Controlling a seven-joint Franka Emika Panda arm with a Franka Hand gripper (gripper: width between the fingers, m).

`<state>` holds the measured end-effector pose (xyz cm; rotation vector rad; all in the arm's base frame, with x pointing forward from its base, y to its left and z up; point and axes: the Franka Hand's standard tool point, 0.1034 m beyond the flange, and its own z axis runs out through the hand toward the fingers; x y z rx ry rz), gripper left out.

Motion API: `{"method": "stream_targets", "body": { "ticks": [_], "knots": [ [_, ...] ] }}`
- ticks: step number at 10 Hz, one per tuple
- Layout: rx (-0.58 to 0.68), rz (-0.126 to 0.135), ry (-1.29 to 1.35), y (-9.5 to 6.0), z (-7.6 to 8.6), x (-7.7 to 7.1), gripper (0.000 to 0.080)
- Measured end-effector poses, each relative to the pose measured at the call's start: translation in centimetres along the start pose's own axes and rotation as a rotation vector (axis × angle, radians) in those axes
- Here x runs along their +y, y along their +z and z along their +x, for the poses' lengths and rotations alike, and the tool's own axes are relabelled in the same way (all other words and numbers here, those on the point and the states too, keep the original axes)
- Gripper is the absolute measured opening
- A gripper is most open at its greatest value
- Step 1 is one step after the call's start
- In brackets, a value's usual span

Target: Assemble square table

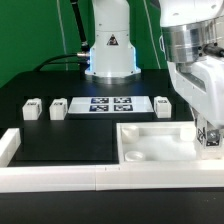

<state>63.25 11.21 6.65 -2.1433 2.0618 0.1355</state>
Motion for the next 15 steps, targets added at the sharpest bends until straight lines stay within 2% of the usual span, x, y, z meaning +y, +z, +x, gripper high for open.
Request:
{"method": "stream_targets", "body": {
  "ticks": [2,3,4,5,6,7,8,9,10,11,13,15],
  "knots": [
    [0.002,-0.001,-0.032,0.1,-0.1,0.0,0.0301],
    [0.030,0.002,-0.290,0.0,-0.4,-0.1,0.0493],
    [0.033,-0.001,-0.483,0.1,-0.8,-0.1,0.0597],
    [0.033,-0.003,-0.531,0.1,-0.7,-0.1,0.0597],
    [0.034,-0.005,-0.620,0.1,-0.6,-0.1,0.0640],
    [0.034,-0.007,-0.699,0.1,-0.6,-0.1,0.0647],
    [0.059,-0.027,-0.868,0.2,-0.7,0.0,0.0647],
    [0.089,-0.037,-1.085,0.2,-0.9,-0.2,0.0649],
    [0.099,-0.039,-1.280,0.2,-1.1,-0.4,0.0649],
    [0.101,-0.048,-1.344,0.2,-1.3,-0.3,0.0649],
    [0.101,-0.046,-1.310,0.2,-1.2,-0.3,0.0622],
    [0.103,-0.045,-1.248,0.2,-0.9,-0.3,0.0297]
  ]
}}
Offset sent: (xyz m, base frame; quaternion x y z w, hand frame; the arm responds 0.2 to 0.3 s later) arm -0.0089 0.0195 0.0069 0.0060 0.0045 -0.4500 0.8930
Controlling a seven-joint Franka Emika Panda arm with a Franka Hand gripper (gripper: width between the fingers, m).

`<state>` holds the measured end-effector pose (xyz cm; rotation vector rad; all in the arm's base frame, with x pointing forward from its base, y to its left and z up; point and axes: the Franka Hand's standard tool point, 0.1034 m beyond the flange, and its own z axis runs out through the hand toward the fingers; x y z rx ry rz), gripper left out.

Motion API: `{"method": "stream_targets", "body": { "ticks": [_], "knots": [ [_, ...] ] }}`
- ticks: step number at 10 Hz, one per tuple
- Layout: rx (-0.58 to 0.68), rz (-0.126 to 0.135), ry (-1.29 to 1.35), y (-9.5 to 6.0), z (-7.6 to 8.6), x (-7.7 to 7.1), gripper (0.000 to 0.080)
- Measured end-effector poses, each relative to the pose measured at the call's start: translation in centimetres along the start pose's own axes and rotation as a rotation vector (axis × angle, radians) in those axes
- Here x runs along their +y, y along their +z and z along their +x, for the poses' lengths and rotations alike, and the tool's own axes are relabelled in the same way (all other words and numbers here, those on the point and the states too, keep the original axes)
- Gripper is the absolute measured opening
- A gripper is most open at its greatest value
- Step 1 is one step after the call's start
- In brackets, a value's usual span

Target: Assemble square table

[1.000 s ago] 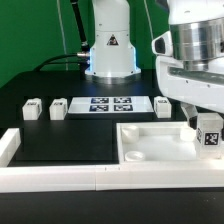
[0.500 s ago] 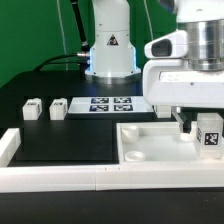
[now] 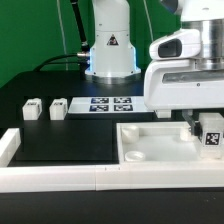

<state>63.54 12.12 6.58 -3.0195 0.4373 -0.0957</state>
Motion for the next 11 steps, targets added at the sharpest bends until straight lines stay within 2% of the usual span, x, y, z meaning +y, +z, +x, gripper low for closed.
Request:
{"method": "stream_targets", "body": {
  "ticks": [3,6,9,10,11],
  "knots": [
    [-0.001,-0.005,0.200,0.09,0.06,0.44,0.0296],
    [-0.011,-0.011,0.726,0.12,-0.11,0.72,0.0296],
    [-0.068,0.030,1.164,0.15,-0.19,0.86,0.0294],
    [-0.074,0.029,1.245,0.22,-0.39,0.88,0.0294],
    [-0.038,0.005,1.223,0.22,-0.54,0.59,0.0293]
  ]
}}
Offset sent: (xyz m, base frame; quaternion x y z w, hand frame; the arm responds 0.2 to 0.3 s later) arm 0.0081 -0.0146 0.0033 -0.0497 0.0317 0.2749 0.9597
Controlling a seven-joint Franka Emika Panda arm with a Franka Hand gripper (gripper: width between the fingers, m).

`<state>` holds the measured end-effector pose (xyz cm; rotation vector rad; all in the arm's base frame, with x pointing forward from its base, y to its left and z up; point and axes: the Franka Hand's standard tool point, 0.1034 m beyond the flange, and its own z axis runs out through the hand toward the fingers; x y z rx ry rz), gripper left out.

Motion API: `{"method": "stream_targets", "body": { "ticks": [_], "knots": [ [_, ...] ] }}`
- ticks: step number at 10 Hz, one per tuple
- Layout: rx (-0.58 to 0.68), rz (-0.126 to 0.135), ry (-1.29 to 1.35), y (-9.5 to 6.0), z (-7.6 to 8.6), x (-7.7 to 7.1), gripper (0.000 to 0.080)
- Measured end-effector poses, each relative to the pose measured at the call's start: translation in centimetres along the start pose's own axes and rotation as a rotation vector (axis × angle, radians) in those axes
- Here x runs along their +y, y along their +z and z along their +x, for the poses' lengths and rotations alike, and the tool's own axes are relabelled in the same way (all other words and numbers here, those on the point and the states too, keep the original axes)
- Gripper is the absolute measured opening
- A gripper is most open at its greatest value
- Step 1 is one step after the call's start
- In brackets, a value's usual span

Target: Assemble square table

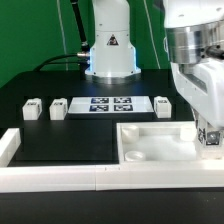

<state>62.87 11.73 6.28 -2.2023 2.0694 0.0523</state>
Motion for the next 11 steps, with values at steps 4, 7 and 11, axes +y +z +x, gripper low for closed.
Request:
{"method": "stream_targets", "body": {
  "ticks": [4,7,11],
  "knots": [
    [-0.026,0.010,0.339,0.22,0.11,0.12,0.0293],
    [-0.061,0.028,0.527,0.15,0.37,0.06,0.0294],
    [-0.056,0.025,0.537,0.31,0.46,0.16,0.0476]
  ]
}}
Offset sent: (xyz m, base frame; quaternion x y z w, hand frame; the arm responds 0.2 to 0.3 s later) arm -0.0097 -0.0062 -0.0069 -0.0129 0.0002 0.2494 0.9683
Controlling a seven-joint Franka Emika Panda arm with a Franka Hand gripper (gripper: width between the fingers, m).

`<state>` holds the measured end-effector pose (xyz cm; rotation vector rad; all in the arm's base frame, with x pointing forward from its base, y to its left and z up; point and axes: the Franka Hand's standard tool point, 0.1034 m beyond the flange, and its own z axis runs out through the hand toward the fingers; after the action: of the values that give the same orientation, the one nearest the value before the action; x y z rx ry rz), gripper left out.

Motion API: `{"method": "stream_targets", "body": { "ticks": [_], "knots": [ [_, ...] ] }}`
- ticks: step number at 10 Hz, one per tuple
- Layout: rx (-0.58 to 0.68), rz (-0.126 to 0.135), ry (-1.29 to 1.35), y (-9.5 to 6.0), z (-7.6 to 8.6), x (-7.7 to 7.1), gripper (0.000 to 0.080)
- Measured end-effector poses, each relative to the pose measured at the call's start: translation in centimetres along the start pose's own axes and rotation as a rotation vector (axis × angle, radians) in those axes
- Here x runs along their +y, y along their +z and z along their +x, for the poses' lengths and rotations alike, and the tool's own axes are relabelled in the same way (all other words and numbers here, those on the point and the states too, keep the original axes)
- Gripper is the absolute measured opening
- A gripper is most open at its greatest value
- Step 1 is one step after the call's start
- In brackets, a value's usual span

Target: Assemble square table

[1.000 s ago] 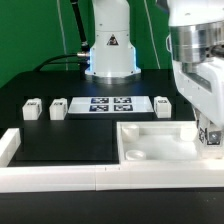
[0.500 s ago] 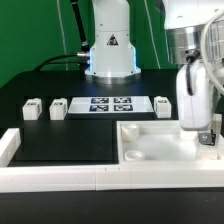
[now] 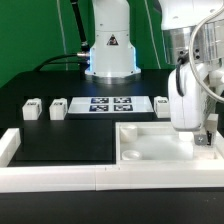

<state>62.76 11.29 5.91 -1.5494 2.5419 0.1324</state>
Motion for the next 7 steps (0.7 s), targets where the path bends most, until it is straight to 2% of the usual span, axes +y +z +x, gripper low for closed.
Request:
{"method": "stream_targets", "body": {
  "ticks": [1,2,3,4,5,7],
  "knots": [
    [0.000,0.000,-0.001,0.0,0.0,0.0,0.0476],
    [-0.002,0.005,-0.011,-0.2,-0.1,0.0,0.0609],
    [-0.013,0.018,-0.032,-1.4,-0.4,0.2,0.0637],
    [-0.024,0.023,-0.039,-2.9,-0.5,1.0,0.0637],
    [-0.034,0.014,-0.045,-4.2,-1.0,1.2,0.0648],
    [-0.027,0.013,-0.047,-3.5,-0.8,1.2,0.0649]
  ]
}}
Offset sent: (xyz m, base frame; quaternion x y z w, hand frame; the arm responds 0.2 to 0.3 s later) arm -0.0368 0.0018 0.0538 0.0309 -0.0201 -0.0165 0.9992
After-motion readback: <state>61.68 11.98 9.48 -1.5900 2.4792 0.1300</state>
